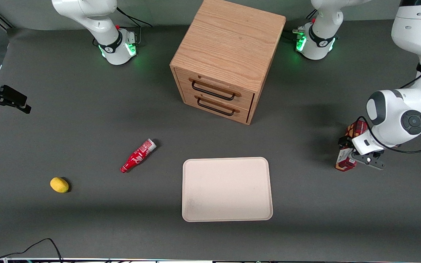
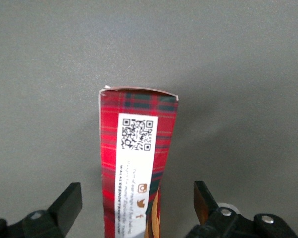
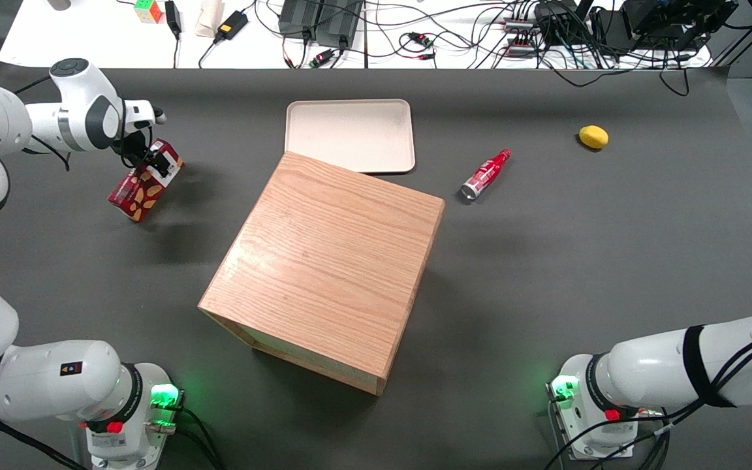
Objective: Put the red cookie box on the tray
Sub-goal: 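Close the left gripper on the end of the red cookie box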
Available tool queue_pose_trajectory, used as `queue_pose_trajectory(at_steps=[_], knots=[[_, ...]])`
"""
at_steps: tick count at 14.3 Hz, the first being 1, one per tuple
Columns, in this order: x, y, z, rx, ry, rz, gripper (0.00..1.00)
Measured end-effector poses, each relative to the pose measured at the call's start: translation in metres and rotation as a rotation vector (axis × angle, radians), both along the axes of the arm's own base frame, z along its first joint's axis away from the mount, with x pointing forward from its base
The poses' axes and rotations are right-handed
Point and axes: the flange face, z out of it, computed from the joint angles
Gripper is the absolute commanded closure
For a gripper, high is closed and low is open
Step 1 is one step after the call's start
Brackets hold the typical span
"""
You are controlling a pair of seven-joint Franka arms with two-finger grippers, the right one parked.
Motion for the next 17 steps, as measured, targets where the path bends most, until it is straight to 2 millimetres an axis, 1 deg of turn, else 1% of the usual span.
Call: queue_pose_trajectory(at_steps=[1,2,4,5,14,16,17], knots=[[0.000,0.000,0.000,0.000,0.000,-0.001,0.23],[0.000,0.000,0.000,0.000,0.000,-0.001,0.45],[0.000,0.000,0.000,0.000,0.000,-0.004,0.94],[0.000,0.000,0.000,0.000,-0.001,-0.004,1.00],[0.001,0.002,0.004,0.000,-0.001,-0.003,1.00],[0.005,0.003,0.013,0.000,0.024,-0.001,1.00],[0.011,0.003,0.025,-0.002,0.043,0.002,1.00]])
